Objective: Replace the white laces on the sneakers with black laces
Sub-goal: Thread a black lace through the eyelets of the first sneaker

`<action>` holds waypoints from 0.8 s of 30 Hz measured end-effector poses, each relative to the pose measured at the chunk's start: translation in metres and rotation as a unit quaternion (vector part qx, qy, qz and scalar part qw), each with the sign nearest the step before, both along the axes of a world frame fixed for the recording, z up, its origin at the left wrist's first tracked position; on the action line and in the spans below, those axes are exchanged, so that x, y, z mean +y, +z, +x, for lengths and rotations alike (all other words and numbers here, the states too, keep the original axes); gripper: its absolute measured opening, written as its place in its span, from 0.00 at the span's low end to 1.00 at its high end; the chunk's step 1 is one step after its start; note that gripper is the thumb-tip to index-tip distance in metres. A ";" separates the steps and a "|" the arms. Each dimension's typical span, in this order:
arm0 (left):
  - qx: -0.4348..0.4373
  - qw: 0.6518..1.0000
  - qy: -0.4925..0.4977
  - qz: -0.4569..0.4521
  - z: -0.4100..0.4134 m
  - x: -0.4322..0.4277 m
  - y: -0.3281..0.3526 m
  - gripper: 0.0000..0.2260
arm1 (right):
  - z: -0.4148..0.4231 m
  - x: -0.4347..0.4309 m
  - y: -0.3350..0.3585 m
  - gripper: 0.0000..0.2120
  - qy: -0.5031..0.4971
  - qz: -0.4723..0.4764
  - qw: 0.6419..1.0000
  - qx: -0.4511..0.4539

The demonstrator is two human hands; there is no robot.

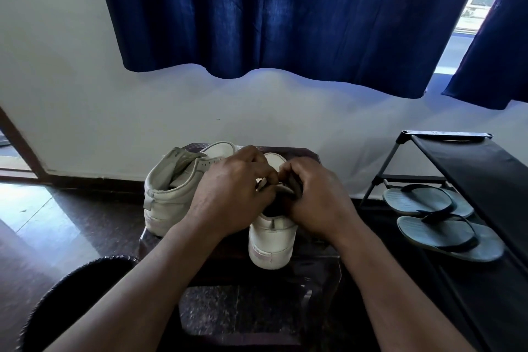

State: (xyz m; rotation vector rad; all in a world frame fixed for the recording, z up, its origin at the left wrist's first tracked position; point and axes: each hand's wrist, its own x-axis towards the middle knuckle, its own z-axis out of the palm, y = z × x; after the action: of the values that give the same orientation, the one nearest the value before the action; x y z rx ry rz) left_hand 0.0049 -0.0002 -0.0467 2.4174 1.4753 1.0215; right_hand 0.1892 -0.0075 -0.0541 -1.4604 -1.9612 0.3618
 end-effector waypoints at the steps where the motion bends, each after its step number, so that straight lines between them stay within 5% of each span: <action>1: -0.017 1.000 -0.001 -0.005 0.000 0.001 -0.002 0.05 | -0.002 0.002 -0.001 0.12 -0.007 0.011 1.000 -0.007; 5: -0.064 0.996 0.000 -0.061 -0.004 0.002 -0.001 0.11 | -0.009 0.005 0.001 0.11 0.003 0.066 0.996 -0.056; 10: -0.081 0.983 0.031 -0.161 -0.010 0.004 0.001 0.21 | -0.012 0.004 -0.004 0.06 -0.039 0.094 0.995 -0.010; 16: -0.044 0.987 0.041 -0.151 -0.009 0.000 0.001 0.18 | -0.012 0.002 -0.004 0.05 -0.073 0.116 0.990 -0.013; 22: -0.088 0.991 0.031 -0.100 -0.006 -0.002 -0.008 0.12 | -0.008 0.002 -0.004 0.17 -0.067 0.099 0.993 -0.002; 24: -0.085 0.992 0.030 -0.083 -0.005 -0.001 -0.009 0.11 | -0.006 0.002 -0.004 0.13 -0.061 0.101 0.993 -0.016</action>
State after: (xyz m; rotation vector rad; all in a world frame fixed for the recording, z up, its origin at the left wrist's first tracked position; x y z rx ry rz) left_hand -0.0002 -0.0014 -0.0558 2.1292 1.5186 1.0418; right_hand 0.1830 -0.0052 -0.0581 -1.4527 -1.8615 0.0830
